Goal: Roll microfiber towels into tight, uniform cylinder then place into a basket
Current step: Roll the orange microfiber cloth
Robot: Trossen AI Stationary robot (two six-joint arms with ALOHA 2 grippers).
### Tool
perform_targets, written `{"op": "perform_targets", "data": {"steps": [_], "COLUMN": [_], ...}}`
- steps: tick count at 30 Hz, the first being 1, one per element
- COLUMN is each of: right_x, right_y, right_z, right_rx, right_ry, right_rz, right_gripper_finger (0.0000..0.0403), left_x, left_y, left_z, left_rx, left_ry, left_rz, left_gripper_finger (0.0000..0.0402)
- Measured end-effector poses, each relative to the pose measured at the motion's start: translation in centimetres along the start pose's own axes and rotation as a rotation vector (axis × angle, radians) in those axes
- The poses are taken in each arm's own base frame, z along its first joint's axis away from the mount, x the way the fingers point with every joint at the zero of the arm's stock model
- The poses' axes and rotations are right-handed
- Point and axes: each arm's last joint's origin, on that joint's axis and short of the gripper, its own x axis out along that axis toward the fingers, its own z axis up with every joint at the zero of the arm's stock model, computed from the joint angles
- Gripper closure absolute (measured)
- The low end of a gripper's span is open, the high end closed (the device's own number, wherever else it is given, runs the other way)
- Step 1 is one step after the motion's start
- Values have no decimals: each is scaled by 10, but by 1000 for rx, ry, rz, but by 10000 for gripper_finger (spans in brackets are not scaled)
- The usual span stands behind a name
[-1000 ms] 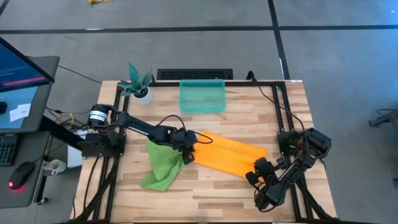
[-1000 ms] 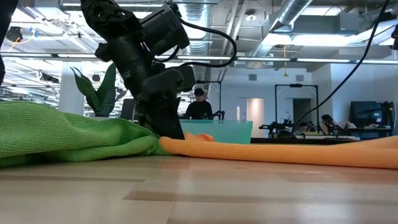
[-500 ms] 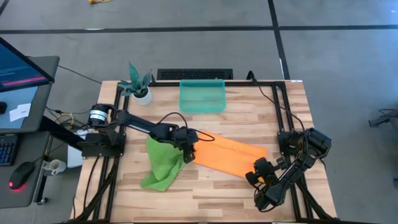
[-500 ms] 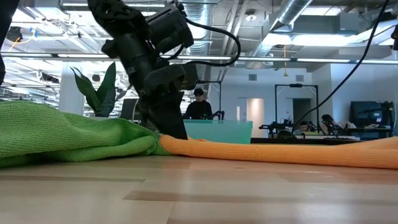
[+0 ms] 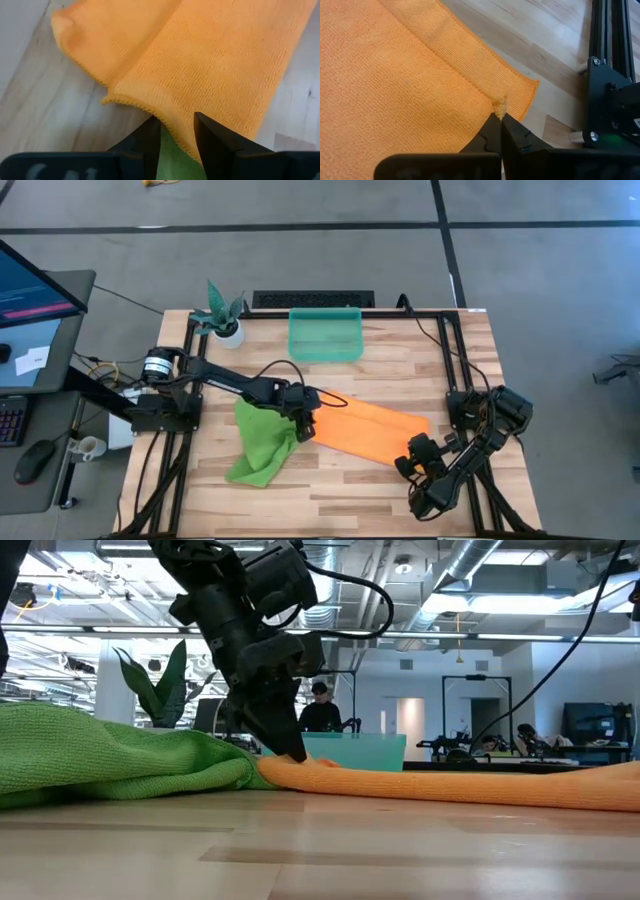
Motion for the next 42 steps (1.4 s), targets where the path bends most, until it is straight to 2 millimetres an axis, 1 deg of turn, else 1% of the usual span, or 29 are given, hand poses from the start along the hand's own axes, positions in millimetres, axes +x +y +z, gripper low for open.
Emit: {"op": "perform_targets", "data": {"steps": [4, 7, 10, 16, 21, 25, 28, 34, 39, 42], "right_x": [0, 0, 0, 0, 0, 0, 0, 0, 0, 0], "right_y": [0, 0, 0, 0, 0, 0, 0, 0, 0, -1], "right_z": [0, 0, 0, 0, 0, 0, 0, 0, 0, 0], "right_rx": [1, 1, 1, 1, 1, 1, 1, 2, -2, -21], "right_ry": [1, 1, 1, 1, 1, 1, 1, 1, -2, -3], "right_rz": [2, 2, 2, 2, 2, 2, 2, 2, -4, -5], "right_gripper_finger": [391, 391, 391, 391, 391, 391, 391, 391, 391, 391], "left_x": [-1, -1, -1, -1, -1, -2, 0, 1, 1, -1], "left_y": [-8, -12, -16, -23, -24, -22, -22, -22, -22, -23], "left_z": [-7, -9, -10, -9, -7, -6, -5, -5, -5, -5], "left_rx": [63, 99, 127, 143, 154, 150, 149, 151, 166, 176], "left_ry": [36, 25, 1, -36, -82, -89, -91, -102, -107, -123], "left_rz": [6, 53, 78, 69, 119, 125, 124, 131, 148, 186], "left_gripper_finger": [294, 294, 294, 294, 294, 296, 313, 392, 398, 400]}}
